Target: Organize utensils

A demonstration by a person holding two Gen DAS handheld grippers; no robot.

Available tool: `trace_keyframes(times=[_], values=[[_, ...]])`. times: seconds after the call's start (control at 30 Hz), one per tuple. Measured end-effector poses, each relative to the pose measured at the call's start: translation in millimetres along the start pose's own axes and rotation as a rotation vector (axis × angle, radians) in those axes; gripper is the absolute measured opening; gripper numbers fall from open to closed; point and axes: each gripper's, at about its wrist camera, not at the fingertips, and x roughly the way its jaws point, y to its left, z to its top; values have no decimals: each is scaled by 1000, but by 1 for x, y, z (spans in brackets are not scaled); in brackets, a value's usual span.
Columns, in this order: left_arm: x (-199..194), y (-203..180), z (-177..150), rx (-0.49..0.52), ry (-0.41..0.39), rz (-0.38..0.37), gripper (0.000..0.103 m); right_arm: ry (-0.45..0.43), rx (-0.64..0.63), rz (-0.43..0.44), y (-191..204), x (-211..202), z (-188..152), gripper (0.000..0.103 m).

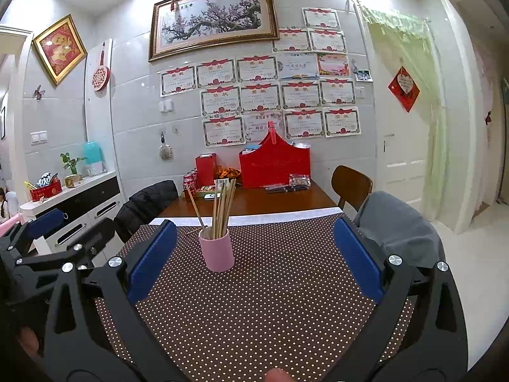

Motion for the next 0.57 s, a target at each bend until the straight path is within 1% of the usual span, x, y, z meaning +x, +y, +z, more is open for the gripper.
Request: trace_keyframes(times=[0.23,0.5,0.57], values=[[-5,6,0,-18,-15,-2,99,16,-17,6,5,2,-4,97],[-7,9,2,3,-21,31,99,18,-24,17,9,3,-4,97],[-8,9,2,3,-21,30,99,17,-25,17,10,3,-4,97]])
